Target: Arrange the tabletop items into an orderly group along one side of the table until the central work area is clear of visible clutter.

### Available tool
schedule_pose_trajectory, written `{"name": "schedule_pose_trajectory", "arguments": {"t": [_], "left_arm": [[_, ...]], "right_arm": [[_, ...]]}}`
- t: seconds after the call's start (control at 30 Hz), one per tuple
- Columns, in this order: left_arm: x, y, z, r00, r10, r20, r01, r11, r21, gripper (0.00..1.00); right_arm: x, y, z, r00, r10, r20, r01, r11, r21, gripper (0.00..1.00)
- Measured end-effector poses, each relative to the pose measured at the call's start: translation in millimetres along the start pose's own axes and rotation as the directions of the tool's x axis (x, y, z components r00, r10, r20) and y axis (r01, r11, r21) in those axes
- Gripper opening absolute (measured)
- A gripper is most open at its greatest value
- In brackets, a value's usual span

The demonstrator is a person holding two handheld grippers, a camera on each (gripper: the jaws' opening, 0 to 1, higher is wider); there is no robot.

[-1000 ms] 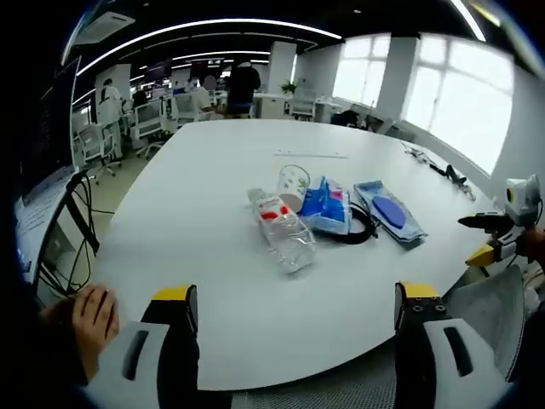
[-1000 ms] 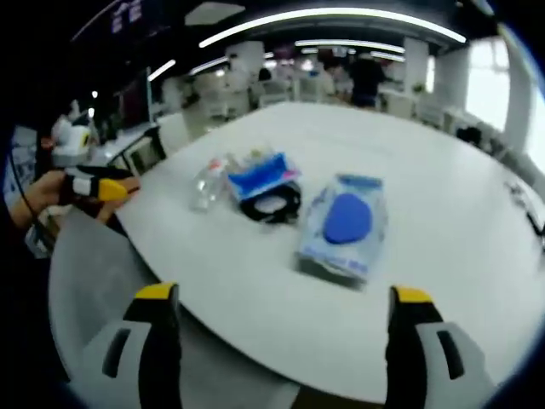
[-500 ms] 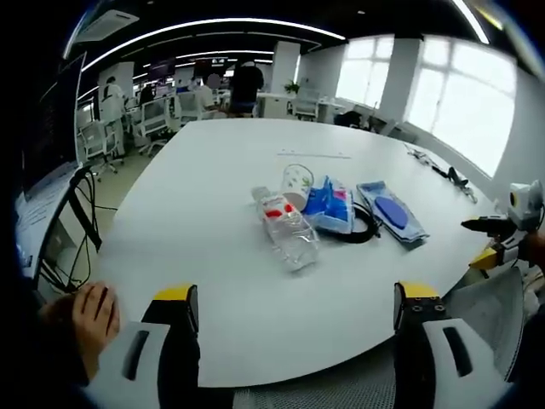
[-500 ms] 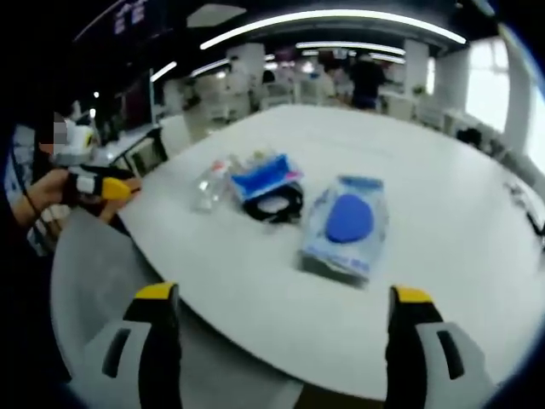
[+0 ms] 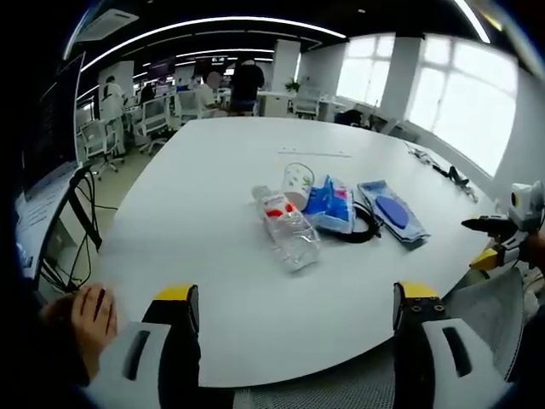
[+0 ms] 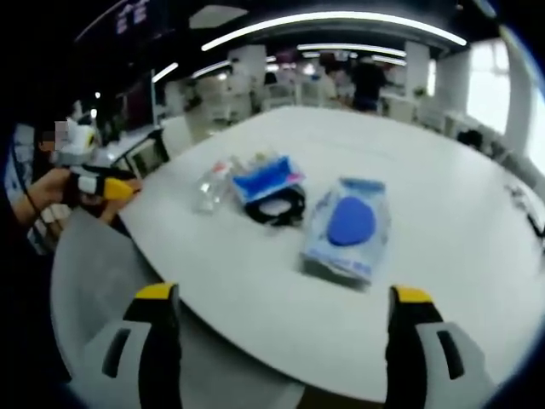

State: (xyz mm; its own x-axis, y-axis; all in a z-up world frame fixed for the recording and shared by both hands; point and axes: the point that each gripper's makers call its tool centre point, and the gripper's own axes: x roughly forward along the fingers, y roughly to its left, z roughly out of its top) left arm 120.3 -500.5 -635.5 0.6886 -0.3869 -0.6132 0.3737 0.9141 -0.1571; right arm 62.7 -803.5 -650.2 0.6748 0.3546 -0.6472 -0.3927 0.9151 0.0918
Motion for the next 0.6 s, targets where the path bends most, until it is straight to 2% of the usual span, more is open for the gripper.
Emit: {"name": "schedule_pose_trajectory", "arguments": {"t": [0.6], "left_arm": [[9.7,3.9,5.6,1.0,-0.002,-0.016,0.002,1.0,-0.013,0.92]], "right_arm": [[9.1,0.8,1.3,1.0,0.013,-0.008,-0.013,1.0,0.005,0.99]]}}
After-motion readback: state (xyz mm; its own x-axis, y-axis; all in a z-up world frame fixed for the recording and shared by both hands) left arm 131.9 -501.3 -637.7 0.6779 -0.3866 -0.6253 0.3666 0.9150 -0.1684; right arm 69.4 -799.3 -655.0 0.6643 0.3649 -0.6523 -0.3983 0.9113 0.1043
